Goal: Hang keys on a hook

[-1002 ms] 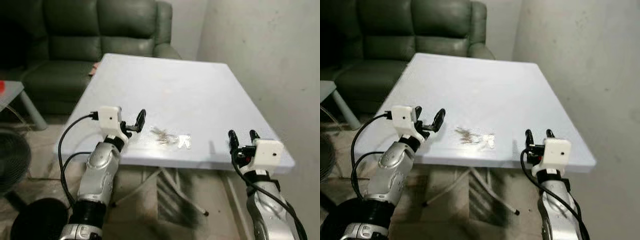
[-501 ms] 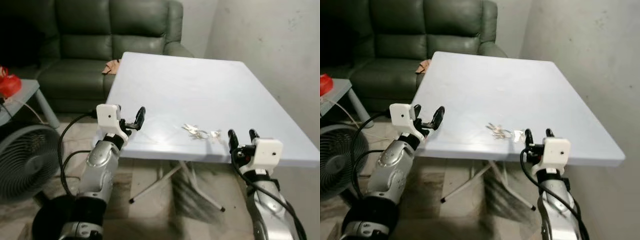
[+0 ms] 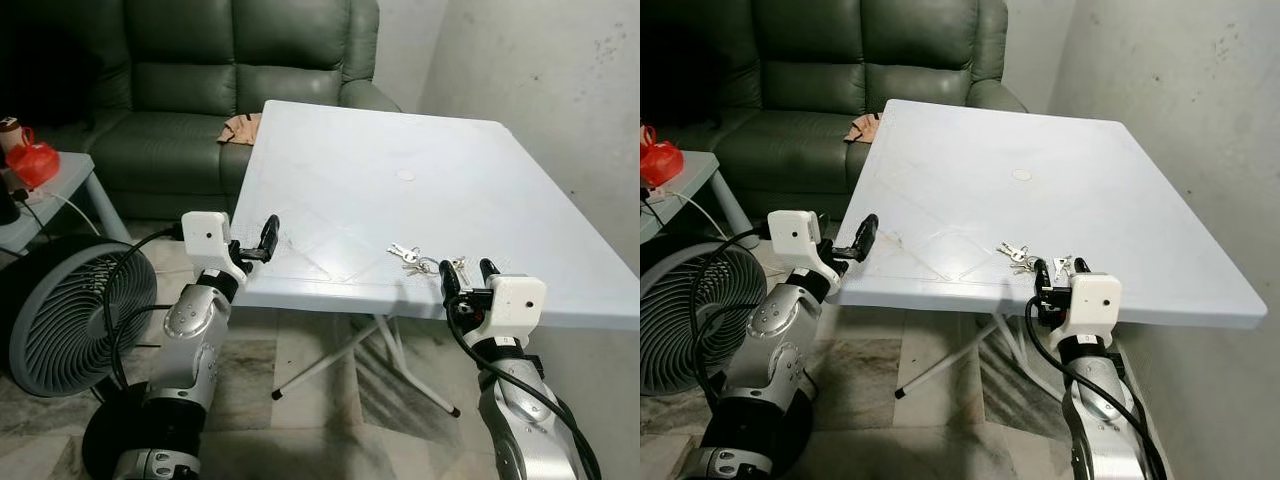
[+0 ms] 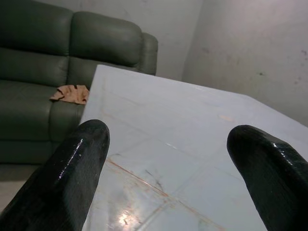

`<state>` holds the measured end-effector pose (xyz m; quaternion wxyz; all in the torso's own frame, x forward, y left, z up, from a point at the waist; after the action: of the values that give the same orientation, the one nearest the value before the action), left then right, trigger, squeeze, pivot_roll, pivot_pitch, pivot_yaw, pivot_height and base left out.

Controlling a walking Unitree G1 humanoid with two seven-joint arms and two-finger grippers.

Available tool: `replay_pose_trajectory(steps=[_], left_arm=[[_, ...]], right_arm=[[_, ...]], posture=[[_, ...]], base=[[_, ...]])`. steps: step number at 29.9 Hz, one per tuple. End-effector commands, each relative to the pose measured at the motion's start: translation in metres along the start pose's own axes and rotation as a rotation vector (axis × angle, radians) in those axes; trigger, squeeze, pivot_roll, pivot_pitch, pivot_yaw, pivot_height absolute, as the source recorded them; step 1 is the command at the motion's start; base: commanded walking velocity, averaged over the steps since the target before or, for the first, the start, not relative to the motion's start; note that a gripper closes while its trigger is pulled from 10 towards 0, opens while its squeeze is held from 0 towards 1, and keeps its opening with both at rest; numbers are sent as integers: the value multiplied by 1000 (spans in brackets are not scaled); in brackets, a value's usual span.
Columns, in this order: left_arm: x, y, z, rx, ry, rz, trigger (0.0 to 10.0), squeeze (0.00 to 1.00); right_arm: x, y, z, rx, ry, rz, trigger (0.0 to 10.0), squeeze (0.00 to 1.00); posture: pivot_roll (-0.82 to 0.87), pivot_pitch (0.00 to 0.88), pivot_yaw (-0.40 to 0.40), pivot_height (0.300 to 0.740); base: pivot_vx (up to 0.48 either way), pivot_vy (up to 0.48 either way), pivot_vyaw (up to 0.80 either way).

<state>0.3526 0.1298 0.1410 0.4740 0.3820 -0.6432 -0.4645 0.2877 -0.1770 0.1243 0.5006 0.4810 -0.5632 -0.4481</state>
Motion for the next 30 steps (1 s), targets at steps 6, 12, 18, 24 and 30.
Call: replay_pose_trajectory(steps=[6, 12, 18, 24, 30], left_arm=[[15, 1, 1, 0, -91, -40, 10000, 0], [20, -1, 1, -10, -124, -44, 10000, 0], [21, 1, 0, -12, -132, -26, 10000, 0], [19, 0, 0, -16, -107, -38, 10000, 0], [22, 0, 0, -15, -124, -31, 10000, 0]], right_arm=[[4, 6, -14, -41, -37, 1, 10000, 0], [-2, 7, -28, -94, -55, 15, 10000, 0], [-11, 10, -38, -120, -67, 32, 10000, 0], [-18, 10, -47, -162, -89, 5, 10000, 0], [-22, 11, -51, -179, -97, 12, 10000, 0]], posture=[[7, 0, -62, 740], [5, 0, -60, 740], [10, 0, -60, 740], [14, 0, -62, 740], [16, 0, -65, 740]], base=[[0, 0, 0], [0, 0, 0], [0, 0, 0], [0, 0, 0], [0, 0, 0]])
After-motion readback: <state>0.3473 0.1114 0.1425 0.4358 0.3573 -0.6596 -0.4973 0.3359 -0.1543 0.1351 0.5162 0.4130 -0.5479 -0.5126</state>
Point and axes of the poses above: a point about 5 cm out from each wrist's last joint towards the gripper, its own z axis pointing back from the gripper into the wrist, its own y axis along the axis of the wrist's last joint, x = y × z, the point moved 2 cm from there along -z, pointing out of the wrist towards the gripper, and after that the axes turned 6 degrees about z, right-handed, at the moved point
